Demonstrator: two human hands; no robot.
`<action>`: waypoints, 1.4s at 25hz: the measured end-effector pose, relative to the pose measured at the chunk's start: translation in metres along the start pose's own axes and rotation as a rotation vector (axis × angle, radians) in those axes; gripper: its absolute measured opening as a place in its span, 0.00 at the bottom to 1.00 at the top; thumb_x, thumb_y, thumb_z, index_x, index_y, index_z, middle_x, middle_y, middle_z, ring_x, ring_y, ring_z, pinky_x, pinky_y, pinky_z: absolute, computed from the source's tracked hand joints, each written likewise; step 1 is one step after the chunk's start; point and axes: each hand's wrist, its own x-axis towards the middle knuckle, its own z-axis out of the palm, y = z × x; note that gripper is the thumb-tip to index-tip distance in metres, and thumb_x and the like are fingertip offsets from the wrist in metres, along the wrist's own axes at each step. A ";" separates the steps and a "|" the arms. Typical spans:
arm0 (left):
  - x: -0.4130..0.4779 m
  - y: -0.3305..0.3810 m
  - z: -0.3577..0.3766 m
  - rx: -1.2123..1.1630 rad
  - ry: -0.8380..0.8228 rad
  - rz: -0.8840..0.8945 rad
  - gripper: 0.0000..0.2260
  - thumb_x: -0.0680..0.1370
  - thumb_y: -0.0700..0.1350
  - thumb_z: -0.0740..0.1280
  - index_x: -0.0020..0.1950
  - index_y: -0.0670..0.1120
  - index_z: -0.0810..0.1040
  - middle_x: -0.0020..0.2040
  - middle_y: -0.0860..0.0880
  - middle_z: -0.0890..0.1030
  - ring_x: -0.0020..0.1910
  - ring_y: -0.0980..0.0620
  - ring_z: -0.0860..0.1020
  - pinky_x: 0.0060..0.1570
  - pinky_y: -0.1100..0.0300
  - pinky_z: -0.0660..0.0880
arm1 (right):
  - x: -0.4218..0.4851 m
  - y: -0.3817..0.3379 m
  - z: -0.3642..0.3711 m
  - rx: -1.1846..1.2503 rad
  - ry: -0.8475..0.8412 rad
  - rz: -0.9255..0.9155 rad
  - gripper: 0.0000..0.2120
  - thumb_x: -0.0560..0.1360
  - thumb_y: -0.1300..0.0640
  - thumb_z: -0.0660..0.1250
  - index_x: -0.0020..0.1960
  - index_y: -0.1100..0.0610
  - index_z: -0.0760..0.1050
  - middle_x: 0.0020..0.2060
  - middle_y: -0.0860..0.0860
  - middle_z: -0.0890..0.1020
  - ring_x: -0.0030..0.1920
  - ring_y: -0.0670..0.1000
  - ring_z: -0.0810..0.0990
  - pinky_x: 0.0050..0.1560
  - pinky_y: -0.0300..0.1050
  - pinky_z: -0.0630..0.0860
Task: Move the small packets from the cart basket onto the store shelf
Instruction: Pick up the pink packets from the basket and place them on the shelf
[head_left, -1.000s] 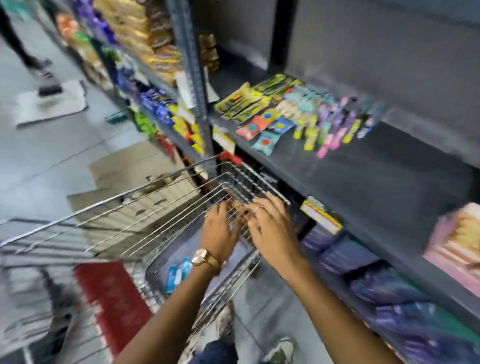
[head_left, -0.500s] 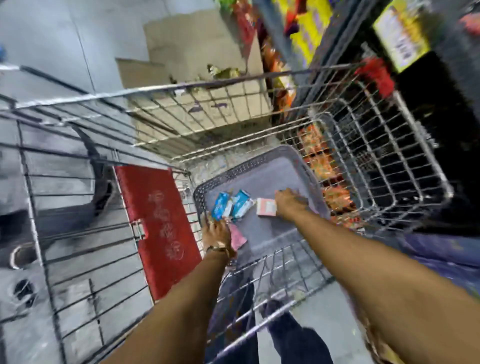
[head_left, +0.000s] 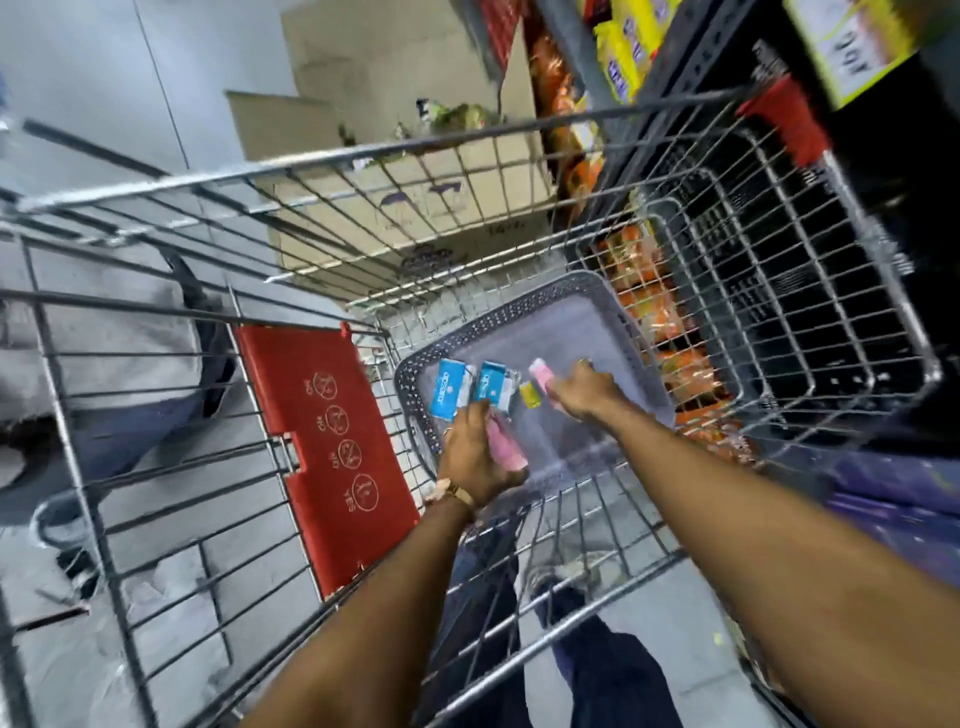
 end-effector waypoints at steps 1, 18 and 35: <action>-0.004 0.017 -0.013 -0.076 0.019 0.014 0.43 0.57 0.48 0.82 0.68 0.43 0.67 0.61 0.42 0.74 0.59 0.41 0.74 0.63 0.51 0.74 | -0.014 -0.004 -0.012 0.267 -0.004 0.045 0.17 0.76 0.45 0.59 0.52 0.59 0.73 0.53 0.63 0.79 0.46 0.58 0.80 0.51 0.55 0.79; -0.172 0.413 -0.037 -0.213 -0.404 1.288 0.35 0.60 0.51 0.81 0.64 0.45 0.76 0.64 0.47 0.75 0.67 0.54 0.72 0.67 0.62 0.69 | -0.387 0.219 -0.147 1.786 0.950 -0.607 0.16 0.76 0.55 0.61 0.61 0.54 0.76 0.50 0.53 0.86 0.37 0.52 0.85 0.32 0.44 0.83; -0.231 0.554 0.172 0.850 -0.427 1.661 0.33 0.74 0.57 0.67 0.75 0.51 0.58 0.79 0.48 0.56 0.78 0.47 0.55 0.77 0.53 0.52 | -0.415 0.395 -0.184 0.055 1.031 0.596 0.14 0.79 0.65 0.55 0.61 0.59 0.74 0.58 0.57 0.81 0.59 0.58 0.80 0.55 0.51 0.77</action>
